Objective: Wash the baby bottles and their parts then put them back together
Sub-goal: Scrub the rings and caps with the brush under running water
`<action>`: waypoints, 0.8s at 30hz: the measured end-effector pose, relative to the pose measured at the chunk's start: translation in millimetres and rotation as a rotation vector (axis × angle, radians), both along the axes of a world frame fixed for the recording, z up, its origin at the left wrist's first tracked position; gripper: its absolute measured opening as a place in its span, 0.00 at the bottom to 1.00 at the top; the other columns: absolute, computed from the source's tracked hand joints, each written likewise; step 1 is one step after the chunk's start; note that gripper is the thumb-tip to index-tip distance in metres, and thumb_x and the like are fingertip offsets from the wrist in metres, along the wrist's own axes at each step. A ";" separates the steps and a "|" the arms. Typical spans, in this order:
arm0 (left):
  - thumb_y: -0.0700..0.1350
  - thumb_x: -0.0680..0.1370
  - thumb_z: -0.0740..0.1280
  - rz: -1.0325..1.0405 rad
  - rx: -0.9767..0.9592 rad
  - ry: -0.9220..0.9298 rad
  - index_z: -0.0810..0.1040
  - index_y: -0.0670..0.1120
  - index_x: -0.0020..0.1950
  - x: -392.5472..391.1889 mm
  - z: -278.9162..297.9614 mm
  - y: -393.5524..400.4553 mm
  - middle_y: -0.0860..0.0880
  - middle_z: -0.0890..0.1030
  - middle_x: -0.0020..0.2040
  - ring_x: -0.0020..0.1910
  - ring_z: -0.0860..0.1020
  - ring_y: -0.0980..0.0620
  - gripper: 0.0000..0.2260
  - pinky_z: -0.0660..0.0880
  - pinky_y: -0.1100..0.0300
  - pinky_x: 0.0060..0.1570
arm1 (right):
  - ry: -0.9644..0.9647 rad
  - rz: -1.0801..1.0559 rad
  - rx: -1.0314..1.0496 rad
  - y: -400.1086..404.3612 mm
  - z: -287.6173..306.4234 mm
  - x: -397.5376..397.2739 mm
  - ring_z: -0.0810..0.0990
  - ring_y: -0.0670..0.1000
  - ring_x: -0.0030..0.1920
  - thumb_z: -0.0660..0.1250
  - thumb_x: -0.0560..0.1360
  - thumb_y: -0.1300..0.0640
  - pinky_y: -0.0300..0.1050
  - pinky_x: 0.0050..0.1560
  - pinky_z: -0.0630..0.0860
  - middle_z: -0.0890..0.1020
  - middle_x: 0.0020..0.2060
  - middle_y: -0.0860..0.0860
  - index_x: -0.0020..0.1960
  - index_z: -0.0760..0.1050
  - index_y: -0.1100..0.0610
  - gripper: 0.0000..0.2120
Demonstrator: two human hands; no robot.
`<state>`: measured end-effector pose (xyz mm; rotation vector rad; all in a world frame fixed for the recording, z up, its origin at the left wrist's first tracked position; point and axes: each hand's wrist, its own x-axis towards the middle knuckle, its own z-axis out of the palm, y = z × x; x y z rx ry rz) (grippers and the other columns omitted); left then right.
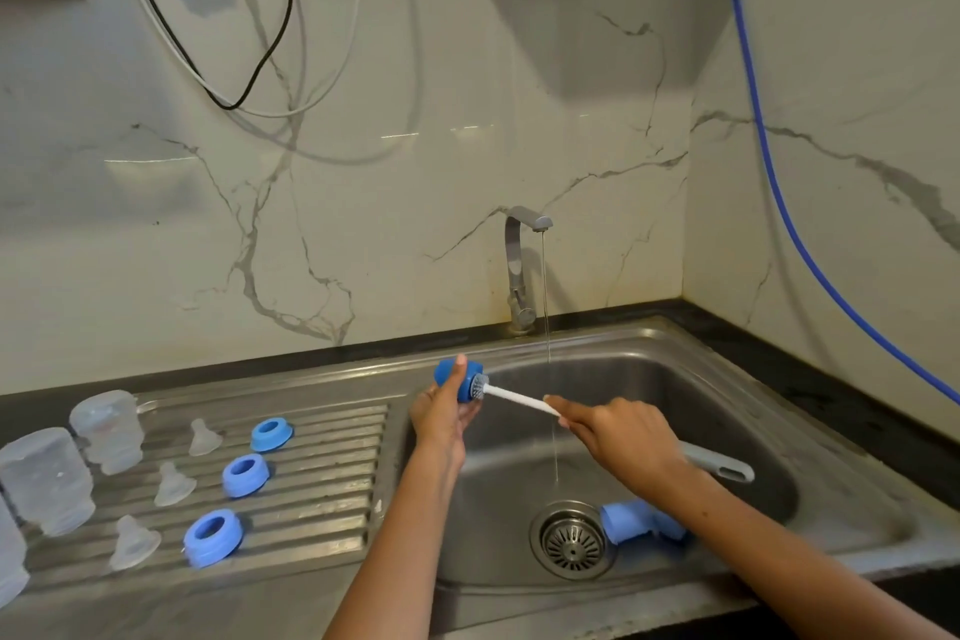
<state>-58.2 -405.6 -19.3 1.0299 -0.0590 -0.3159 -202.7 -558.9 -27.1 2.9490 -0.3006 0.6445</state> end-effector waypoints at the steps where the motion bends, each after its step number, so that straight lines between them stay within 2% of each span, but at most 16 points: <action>1: 0.44 0.75 0.70 -0.015 0.009 -0.014 0.74 0.40 0.56 3.7 -0.1 1.8 0.40 0.80 0.53 0.48 0.81 0.46 0.14 0.79 0.56 0.48 | 0.018 0.052 0.092 2.4 0.2 0.9 0.72 0.47 0.32 0.52 0.82 0.43 0.41 0.33 0.68 0.75 0.35 0.45 0.73 0.62 0.37 0.19; 3: 0.45 0.77 0.68 -0.114 -0.025 -0.007 0.73 0.39 0.60 7.6 -4.8 6.7 0.39 0.79 0.55 0.49 0.81 0.44 0.16 0.80 0.54 0.48 | 0.074 0.236 0.559 2.0 4.3 -1.2 0.74 0.46 0.30 0.58 0.81 0.47 0.42 0.33 0.73 0.79 0.34 0.45 0.69 0.72 0.44 0.17; 5: 0.46 0.76 0.67 -0.246 -0.167 0.060 0.72 0.40 0.62 6.2 -7.0 10.1 0.39 0.79 0.55 0.49 0.82 0.43 0.17 0.80 0.52 0.50 | 0.125 0.321 1.058 -3.8 7.8 -6.9 0.68 0.44 0.24 0.62 0.80 0.49 0.38 0.25 0.67 0.73 0.25 0.45 0.64 0.77 0.47 0.14; 7: 0.47 0.75 0.66 -0.326 -0.303 0.104 0.72 0.39 0.61 7.4 -3.1 8.4 0.38 0.81 0.53 0.48 0.83 0.42 0.18 0.78 0.49 0.53 | 0.201 0.308 1.356 -9.7 13.2 -13.8 0.62 0.44 0.23 0.63 0.79 0.45 0.36 0.22 0.60 0.67 0.24 0.46 0.60 0.79 0.45 0.13; 8: 0.48 0.75 0.66 -0.341 -0.345 0.113 0.72 0.39 0.61 8.0 -0.8 7.9 0.37 0.81 0.52 0.47 0.83 0.42 0.18 0.78 0.48 0.53 | 0.234 0.301 1.421 -11.4 15.1 -15.3 0.60 0.44 0.24 0.63 0.78 0.44 0.35 0.22 0.58 0.65 0.25 0.47 0.60 0.79 0.43 0.13; 9: 0.47 0.76 0.65 -0.337 -0.351 0.116 0.73 0.39 0.61 8.3 0.0 7.7 0.38 0.82 0.51 0.47 0.83 0.42 0.17 0.78 0.48 0.53 | 0.248 0.299 1.444 -11.3 14.8 -14.3 0.60 0.44 0.25 0.63 0.78 0.44 0.35 0.22 0.58 0.66 0.25 0.47 0.60 0.79 0.42 0.13; 10: 0.46 0.77 0.65 -0.312 -0.303 0.109 0.73 0.39 0.60 8.7 -1.4 6.9 0.38 0.82 0.51 0.47 0.83 0.42 0.16 0.79 0.48 0.53 | 0.228 0.290 1.365 -10.3 13.7 -12.5 0.62 0.44 0.25 0.63 0.79 0.45 0.36 0.23 0.60 0.68 0.25 0.46 0.61 0.78 0.42 0.13; 11: 0.45 0.77 0.66 -0.267 -0.194 0.087 0.73 0.39 0.60 7.3 -4.5 4.5 0.39 0.81 0.51 0.48 0.82 0.43 0.15 0.79 0.49 0.53 | 0.186 0.259 1.156 -10.4 12.6 -10.5 0.66 0.43 0.25 0.62 0.79 0.46 0.36 0.25 0.64 0.72 0.27 0.45 0.63 0.77 0.43 0.14; 12: 0.44 0.76 0.67 -0.199 -0.066 0.064 0.73 0.38 0.60 4.9 -7.8 2.0 0.39 0.80 0.52 0.50 0.81 0.43 0.15 0.78 0.50 0.54 | 0.149 0.203 0.852 -10.3 11.8 -8.1 0.69 0.43 0.27 0.61 0.80 0.46 0.37 0.29 0.67 0.77 0.30 0.45 0.66 0.75 0.42 0.15; 14: 0.43 0.74 0.71 -0.047 0.084 0.036 0.74 0.39 0.58 1.6 -12.9 -3.1 0.39 0.80 0.54 0.53 0.80 0.43 0.15 0.76 0.51 0.55 | 0.094 0.059 0.273 -10.1 7.3 -4.0 0.72 0.44 0.32 0.56 0.81 0.44 0.39 0.34 0.68 0.80 0.37 0.46 0.70 0.68 0.38 0.17; 15: 0.43 0.73 0.72 0.003 0.086 0.027 0.75 0.39 0.57 0.9 -12.8 -4.9 0.40 0.80 0.54 0.54 0.80 0.43 0.15 0.76 0.51 0.56 | 0.056 0.012 0.130 -8.8 6.1 -2.9 0.72 0.45 0.33 0.54 0.82 0.43 0.40 0.35 0.68 0.78 0.37 0.46 0.71 0.65 0.37 0.18; 16: 0.43 0.73 0.72 0.027 0.072 0.014 0.74 0.39 0.58 1.2 -11.0 -4.9 0.40 0.80 0.54 0.54 0.80 0.43 0.16 0.76 0.51 0.56 | 0.028 0.016 0.093 -6.1 4.9 -1.6 0.72 0.46 0.34 0.53 0.82 0.43 0.41 0.36 0.68 0.76 0.36 0.46 0.72 0.63 0.37 0.19; 17: 0.44 0.74 0.71 0.021 0.062 0.001 0.73 0.38 0.60 2.7 -8.9 -4.0 0.39 0.80 0.55 0.54 0.80 0.42 0.17 0.76 0.50 0.57 | 0.039 0.054 0.132 -3.9 4.5 -0.6 0.72 0.46 0.33 0.53 0.82 0.43 0.42 0.36 0.69 0.76 0.36 0.46 0.72 0.64 0.38 0.19; 20: 0.46 0.77 0.67 -0.109 -0.001 0.019 0.72 0.38 0.63 4.3 -8.9 2.3 0.38 0.79 0.57 0.52 0.80 0.42 0.18 0.76 0.50 0.57 | 0.122 0.299 0.649 -3.3 7.7 -3.1 0.71 0.42 0.30 0.59 0.81 0.48 0.44 0.35 0.74 0.79 0.31 0.43 0.67 0.74 0.47 0.16; 22: 0.48 0.78 0.65 -0.201 -0.085 0.058 0.71 0.39 0.63 2.0 -8.3 4.8 0.38 0.79 0.55 0.49 0.81 0.43 0.17 0.76 0.50 0.55 | 0.151 0.342 0.935 -11.1 9.5 -7.2 0.69 0.41 0.25 0.62 0.80 0.51 0.39 0.27 0.70 0.74 0.23 0.43 0.65 0.76 0.49 0.14; 24: 0.49 0.79 0.64 -0.232 -0.144 0.077 0.71 0.39 0.63 1.4 -6.8 5.4 0.38 0.79 0.55 0.49 0.81 0.43 0.17 0.76 0.51 0.53 | 0.165 0.342 1.030 -17.8 10.4 -10.7 0.67 0.43 0.25 0.63 0.80 0.52 0.37 0.26 0.67 0.71 0.23 0.45 0.64 0.76 0.48 0.14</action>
